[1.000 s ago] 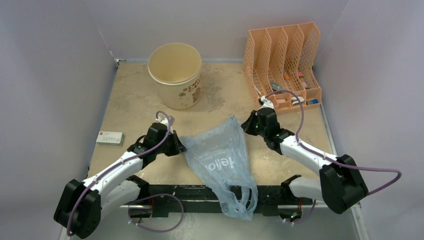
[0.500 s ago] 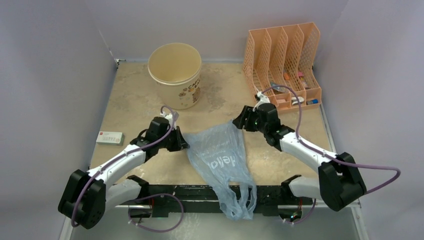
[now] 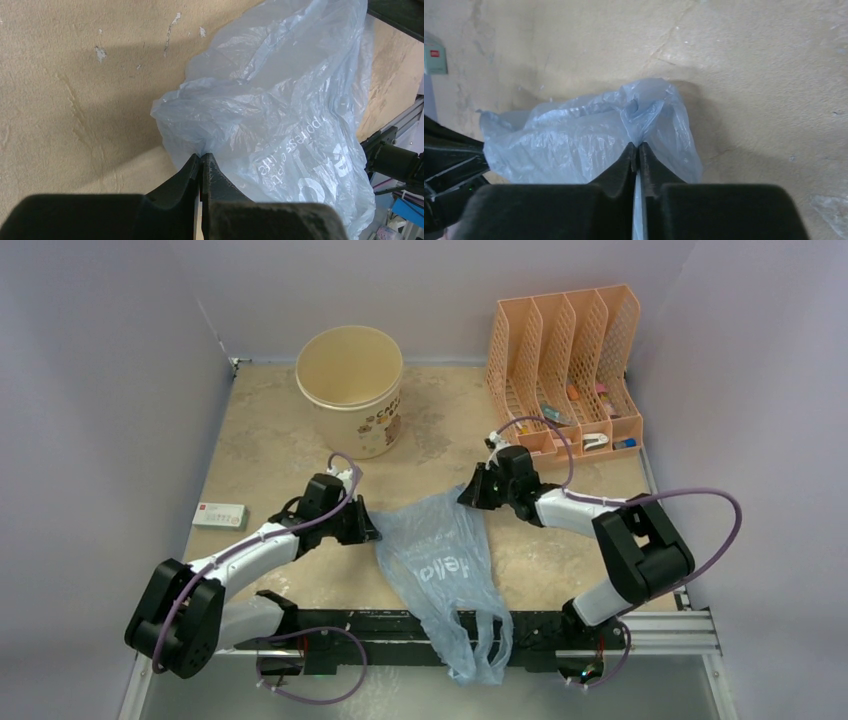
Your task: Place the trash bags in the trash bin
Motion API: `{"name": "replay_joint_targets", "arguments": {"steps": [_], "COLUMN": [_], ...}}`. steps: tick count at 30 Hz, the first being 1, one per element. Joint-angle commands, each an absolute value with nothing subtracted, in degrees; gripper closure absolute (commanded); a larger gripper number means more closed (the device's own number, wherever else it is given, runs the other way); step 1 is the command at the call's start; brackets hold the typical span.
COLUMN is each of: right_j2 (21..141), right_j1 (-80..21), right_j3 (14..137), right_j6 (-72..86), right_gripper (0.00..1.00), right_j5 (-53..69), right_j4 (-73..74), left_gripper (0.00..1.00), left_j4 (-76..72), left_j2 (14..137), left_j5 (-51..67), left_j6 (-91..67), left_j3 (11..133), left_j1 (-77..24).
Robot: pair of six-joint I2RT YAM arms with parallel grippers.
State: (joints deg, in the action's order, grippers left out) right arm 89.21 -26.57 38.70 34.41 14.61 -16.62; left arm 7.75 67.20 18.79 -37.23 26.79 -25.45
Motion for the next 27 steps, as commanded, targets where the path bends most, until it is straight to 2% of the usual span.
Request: {"name": "replay_joint_targets", "arguments": {"steps": [1,5,8,16,18,19,21,23,24,27], "right_j2": [85.3,81.5,79.2,82.4,83.3,83.7,83.5,81.1,79.5,73.3], "right_j1": [-26.4,-26.2,-24.6,-22.2,-22.1,-22.1,-22.1,-22.1,-22.1,-22.2], "right_j3": [40.9,41.7,42.6,49.2,51.0,52.0,53.6,53.0,52.5,49.5], "right_j6": [33.8,34.9,35.9,34.1,33.0,32.5,31.5,30.9,30.6,27.3], "right_gripper": [1.0,1.0,1.0,1.0,0.87,0.78,0.56,0.38,0.34,0.32], "right_j5": [16.7,2.3,-4.8,-0.1,2.1,2.0,-0.2,-3.0,-3.4,0.2], "right_j4": [-17.3,-12.4,-9.8,-7.0,-6.4,-5.5,-2.7,-1.7,-1.2,-2.5], "left_gripper": [1.0,1.0,1.0,1.0,0.93,0.86,0.7,0.66,0.65,0.59], "left_j4": [5.4,9.8,16.3,18.9,20.2,20.7,19.9,17.6,16.6,12.6], "left_j2": [66.5,64.1,61.5,60.9,61.9,62.2,61.7,60.5,59.8,56.8], "left_j5": [18.6,14.1,5.9,5.1,5.9,6.6,10.5,16.4,19.5,27.8], "left_j6": [-36.5,-36.4,-37.1,-38.8,-38.4,-38.2,-37.1,-36.1,-36.5,-39.3], "left_j3": [26.6,28.3,30.1,34.6,36.5,37.3,37.2,35.4,33.8,29.0], "left_j1": [-25.0,-24.9,-24.4,-21.8,-21.4,-21.4,-21.4,-21.4,-21.4,-21.4]}}
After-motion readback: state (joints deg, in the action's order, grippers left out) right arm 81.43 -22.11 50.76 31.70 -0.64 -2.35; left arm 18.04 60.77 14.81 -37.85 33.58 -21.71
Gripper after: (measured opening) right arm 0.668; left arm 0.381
